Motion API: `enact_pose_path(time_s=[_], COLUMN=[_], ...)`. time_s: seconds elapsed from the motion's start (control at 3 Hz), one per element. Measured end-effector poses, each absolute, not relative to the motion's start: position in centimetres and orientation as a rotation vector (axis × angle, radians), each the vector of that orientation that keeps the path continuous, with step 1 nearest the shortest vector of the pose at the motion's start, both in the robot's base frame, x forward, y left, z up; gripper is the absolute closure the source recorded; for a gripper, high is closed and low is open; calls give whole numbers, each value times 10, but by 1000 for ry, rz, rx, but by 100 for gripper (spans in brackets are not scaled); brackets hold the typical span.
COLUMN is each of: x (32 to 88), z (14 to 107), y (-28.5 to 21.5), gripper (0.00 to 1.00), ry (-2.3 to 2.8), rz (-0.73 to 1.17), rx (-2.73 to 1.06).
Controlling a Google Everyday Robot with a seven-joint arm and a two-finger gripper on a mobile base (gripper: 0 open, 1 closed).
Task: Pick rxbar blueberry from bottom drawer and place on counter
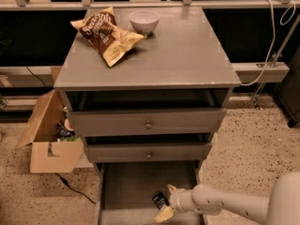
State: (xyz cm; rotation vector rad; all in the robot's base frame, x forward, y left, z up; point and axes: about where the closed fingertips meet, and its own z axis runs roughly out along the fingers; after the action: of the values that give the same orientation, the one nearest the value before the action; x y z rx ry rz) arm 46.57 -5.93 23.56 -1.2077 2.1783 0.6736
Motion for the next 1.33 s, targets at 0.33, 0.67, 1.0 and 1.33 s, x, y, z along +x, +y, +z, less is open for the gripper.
enact_pose_path(time_s=[0.33, 0.67, 1.0, 1.33], x=[468, 473, 476, 479], z=[205, 181, 162, 142], y=[-60, -64, -65, -67], gripper=[0, 0, 0, 0], ry=[2193, 2213, 2227, 2244], rz=[679, 655, 616, 577], rx=[-1182, -1150, -1128, -1099])
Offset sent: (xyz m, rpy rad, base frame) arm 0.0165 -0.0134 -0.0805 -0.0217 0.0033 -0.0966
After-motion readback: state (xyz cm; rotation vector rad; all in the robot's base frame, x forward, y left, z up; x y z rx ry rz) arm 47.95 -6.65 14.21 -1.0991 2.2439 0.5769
